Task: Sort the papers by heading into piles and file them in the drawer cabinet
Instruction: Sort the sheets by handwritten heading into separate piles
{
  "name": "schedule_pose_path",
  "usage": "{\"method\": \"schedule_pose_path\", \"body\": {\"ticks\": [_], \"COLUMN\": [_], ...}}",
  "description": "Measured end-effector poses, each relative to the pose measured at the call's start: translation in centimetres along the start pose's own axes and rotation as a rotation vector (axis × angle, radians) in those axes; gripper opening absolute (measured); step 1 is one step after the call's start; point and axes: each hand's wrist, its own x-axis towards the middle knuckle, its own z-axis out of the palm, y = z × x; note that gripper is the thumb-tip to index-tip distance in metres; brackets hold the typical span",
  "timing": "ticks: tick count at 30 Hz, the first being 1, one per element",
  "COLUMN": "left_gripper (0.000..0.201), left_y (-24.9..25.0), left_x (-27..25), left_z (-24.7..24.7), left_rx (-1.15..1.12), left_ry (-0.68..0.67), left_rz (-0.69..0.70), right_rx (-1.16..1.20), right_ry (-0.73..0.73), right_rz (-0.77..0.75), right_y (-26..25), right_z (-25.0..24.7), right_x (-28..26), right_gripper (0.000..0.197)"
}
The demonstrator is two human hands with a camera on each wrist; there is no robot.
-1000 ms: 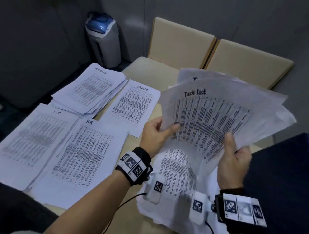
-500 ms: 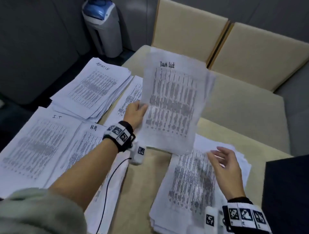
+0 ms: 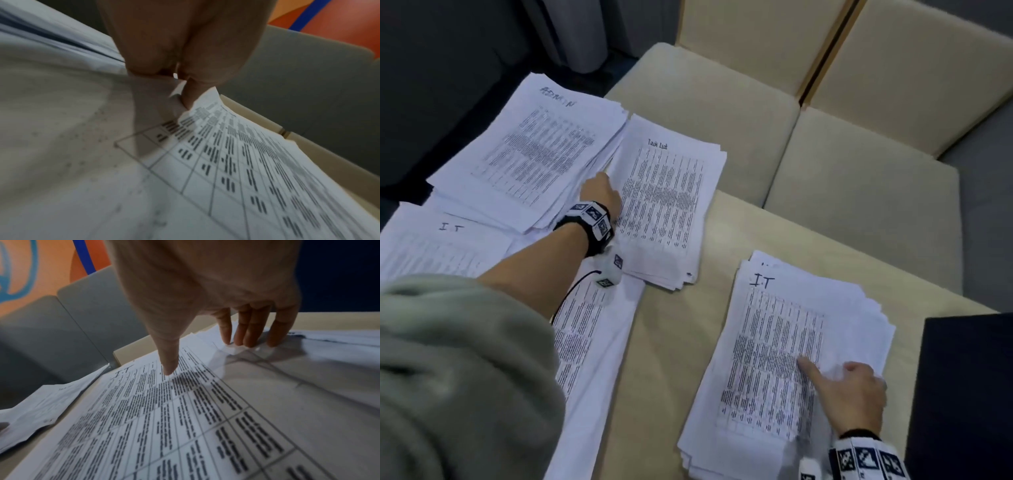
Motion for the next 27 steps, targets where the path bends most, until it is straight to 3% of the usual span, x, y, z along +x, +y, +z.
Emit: {"method": "schedule_pose_path", "body": {"ticks": [5, 9, 13, 19, 22, 27], "left_gripper": [0.061, 0.042, 0.016, 0.011, 0.015, 0.027], "left_y": [1.8, 4.2, 5.9, 5.5, 4.8, 4.3], "left_x": [-1.4, -6.3, -14.3, -24.5, -27.1, -29.0], "left_z": [-0.4, 0.3, 3.1, 8.4, 10.5, 12.2], "left_rx": [0.172, 0.011, -0.186, -0.154, -0.029, 0.098], "left_ry": [0.179, 0.252, 0.056, -0.274, -0.371, -0.358], "left_rz": [-0.018, 0.29, 0.516, 0.501, 0.475, 0.502], "right_rx": [-0.039, 0.026, 0.182, 0.29, 0.289, 0.473], "right_ry": [-0.031, -0.038, -0.061, 0.053, 0.149, 0.352], "right_rz": [0.094, 0.106, 0.064, -0.037, -0.046, -0.074], "right_y": [-0.1, 0.0, 0.9, 4.7, 6.5, 8.8], "right_z": [0.3, 0.4, -0.1, -0.6, -1.3, -2.5], "right_x": [-0.3, -0.1, 0.4, -0.3, -1.6, -4.0], "right_gripper": [0.109, 0.104, 0.081, 0.028, 0.037, 0.031]}}
